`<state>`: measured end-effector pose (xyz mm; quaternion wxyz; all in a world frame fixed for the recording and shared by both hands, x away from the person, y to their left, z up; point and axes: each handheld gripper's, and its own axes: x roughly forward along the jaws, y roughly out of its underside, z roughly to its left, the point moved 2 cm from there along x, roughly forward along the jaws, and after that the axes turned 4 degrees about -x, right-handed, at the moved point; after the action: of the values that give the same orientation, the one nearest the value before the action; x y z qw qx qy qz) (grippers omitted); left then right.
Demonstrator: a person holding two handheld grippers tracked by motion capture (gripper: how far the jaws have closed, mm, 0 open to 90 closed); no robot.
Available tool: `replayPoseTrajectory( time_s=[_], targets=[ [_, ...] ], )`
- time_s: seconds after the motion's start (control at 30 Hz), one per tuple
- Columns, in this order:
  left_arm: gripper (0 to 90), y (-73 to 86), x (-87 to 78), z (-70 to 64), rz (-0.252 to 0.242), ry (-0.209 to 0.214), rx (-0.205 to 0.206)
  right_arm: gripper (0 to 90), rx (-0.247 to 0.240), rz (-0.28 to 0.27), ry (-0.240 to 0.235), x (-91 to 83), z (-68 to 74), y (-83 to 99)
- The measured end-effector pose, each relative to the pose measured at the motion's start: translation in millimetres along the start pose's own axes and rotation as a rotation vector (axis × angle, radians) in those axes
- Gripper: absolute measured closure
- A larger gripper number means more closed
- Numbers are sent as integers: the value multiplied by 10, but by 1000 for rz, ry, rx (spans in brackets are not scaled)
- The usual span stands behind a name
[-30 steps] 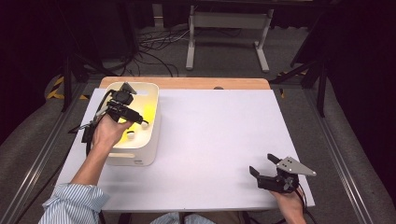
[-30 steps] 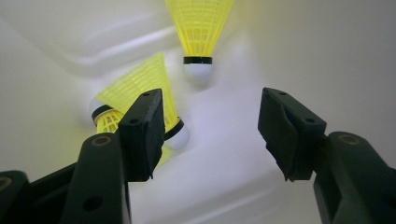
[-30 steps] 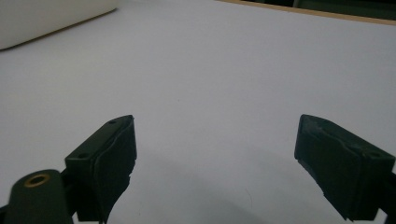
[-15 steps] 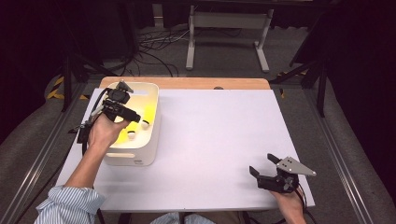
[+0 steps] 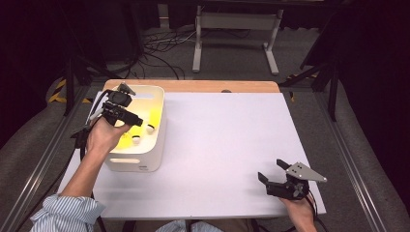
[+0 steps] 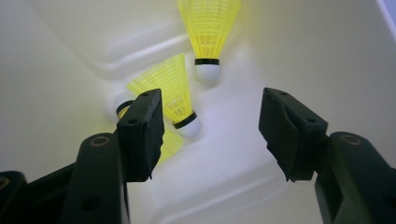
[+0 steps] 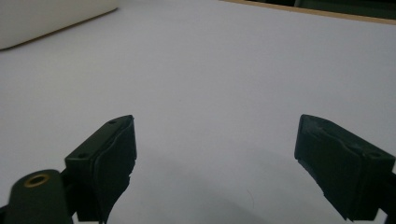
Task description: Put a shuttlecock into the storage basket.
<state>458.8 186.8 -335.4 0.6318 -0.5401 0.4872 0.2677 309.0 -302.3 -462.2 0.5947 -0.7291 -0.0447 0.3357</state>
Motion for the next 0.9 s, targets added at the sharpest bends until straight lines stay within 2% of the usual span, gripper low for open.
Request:
replayPoseTrajectory(
  time_s=[0.9],
  targets=[
    [418,83,-164,162,-9,-22,-14,134,-2,3,-2,9,-1,3]
  ],
)
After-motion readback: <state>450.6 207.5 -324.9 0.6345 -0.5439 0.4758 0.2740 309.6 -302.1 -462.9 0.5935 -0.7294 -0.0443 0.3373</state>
